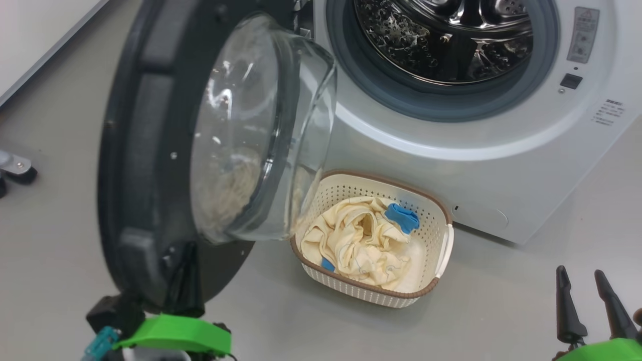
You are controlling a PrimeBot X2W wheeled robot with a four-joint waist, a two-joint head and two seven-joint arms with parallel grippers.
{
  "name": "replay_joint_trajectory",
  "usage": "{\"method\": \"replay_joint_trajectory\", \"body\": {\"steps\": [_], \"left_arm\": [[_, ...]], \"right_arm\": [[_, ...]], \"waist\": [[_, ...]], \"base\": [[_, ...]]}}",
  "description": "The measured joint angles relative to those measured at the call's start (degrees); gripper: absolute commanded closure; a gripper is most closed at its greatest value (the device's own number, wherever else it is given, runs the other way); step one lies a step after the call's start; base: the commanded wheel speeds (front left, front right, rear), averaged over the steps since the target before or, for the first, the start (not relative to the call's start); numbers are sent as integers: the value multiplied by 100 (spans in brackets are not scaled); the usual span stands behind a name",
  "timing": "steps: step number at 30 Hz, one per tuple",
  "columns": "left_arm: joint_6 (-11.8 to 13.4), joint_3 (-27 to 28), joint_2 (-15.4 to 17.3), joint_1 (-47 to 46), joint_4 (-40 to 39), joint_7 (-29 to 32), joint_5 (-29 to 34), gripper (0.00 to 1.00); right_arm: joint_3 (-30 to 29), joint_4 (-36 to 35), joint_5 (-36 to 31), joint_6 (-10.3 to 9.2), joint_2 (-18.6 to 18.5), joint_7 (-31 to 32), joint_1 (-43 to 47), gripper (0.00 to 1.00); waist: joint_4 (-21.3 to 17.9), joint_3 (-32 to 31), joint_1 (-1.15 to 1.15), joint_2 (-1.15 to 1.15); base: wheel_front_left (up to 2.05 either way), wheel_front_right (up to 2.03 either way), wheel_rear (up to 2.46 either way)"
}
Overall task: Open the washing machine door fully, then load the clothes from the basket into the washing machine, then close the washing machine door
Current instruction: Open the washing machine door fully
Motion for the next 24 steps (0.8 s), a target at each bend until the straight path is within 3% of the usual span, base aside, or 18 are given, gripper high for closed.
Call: {"method": "replay_joint_trajectory", "body": {"steps": [10, 24], "left_arm": [[0, 954, -41, -565, 760, -172, 110, 100], [-34, 2764, -352, -1355, 1397, -191, 943, 100]], "right_arm": [[24, -8, 1, 0, -197, 0, -88, 0], [40, -52, 44, 0, -396, 0, -264, 0]], "waist": [[-245, 225, 0, 0], [-555, 581, 1, 0]], "base": [[0, 0, 0], [0, 0, 0]]}}
